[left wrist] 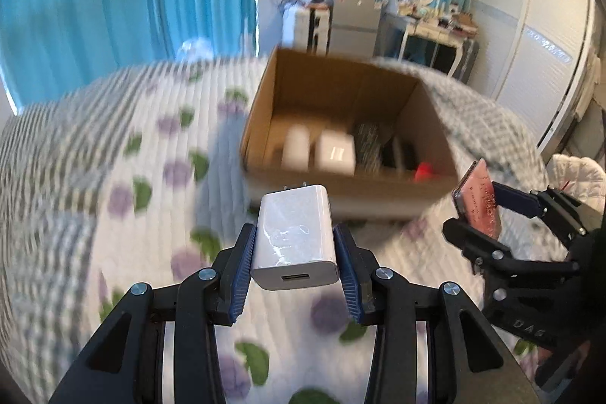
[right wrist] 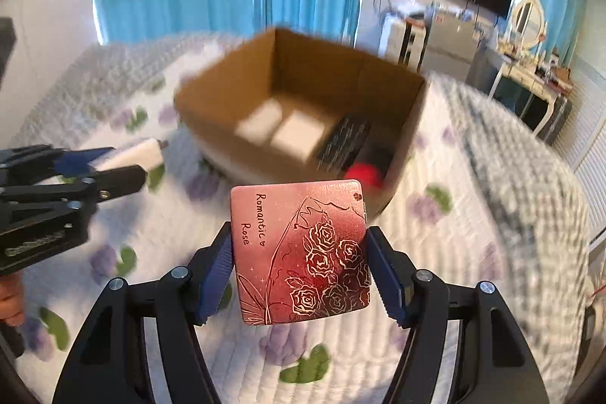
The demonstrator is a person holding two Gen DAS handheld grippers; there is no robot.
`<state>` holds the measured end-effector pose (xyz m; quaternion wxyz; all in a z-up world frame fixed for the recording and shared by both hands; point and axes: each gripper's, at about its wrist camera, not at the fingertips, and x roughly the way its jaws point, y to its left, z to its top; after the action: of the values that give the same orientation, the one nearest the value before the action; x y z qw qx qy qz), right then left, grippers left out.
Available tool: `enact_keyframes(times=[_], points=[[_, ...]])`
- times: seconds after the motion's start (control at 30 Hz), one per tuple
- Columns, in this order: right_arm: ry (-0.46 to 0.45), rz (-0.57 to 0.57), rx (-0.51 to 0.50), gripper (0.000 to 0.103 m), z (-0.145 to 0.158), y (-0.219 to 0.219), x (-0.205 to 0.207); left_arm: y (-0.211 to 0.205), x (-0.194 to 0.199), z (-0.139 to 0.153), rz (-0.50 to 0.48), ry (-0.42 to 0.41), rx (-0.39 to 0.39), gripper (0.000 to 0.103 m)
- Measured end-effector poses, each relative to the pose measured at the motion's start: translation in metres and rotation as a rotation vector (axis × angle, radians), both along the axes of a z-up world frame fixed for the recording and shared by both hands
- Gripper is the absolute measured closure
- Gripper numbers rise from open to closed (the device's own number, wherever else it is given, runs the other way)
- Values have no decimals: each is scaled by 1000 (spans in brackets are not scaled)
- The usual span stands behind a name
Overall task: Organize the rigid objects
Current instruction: 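Carry the card and charger cube into the box and open both grippers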
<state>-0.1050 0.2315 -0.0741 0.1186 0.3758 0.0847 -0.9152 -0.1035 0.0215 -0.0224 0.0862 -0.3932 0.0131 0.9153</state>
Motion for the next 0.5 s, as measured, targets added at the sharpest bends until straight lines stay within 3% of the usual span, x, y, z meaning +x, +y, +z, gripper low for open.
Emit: enact_keyframes(times=[0.1, 0.23, 0.4, 0.5], points=[[45, -22, -27, 36, 30, 13, -16, 13, -31, 21, -26, 38, 0, 61], [71, -29, -43, 36, 55, 29, -60, 31, -80, 23, -39, 40, -19, 61], [52, -50, -39, 36, 47, 36, -122, 48, -148, -10, -39, 8, -62, 61], [35, -54, -44, 36, 32, 40, -148, 53, -165, -26, -42, 2, -83, 60]])
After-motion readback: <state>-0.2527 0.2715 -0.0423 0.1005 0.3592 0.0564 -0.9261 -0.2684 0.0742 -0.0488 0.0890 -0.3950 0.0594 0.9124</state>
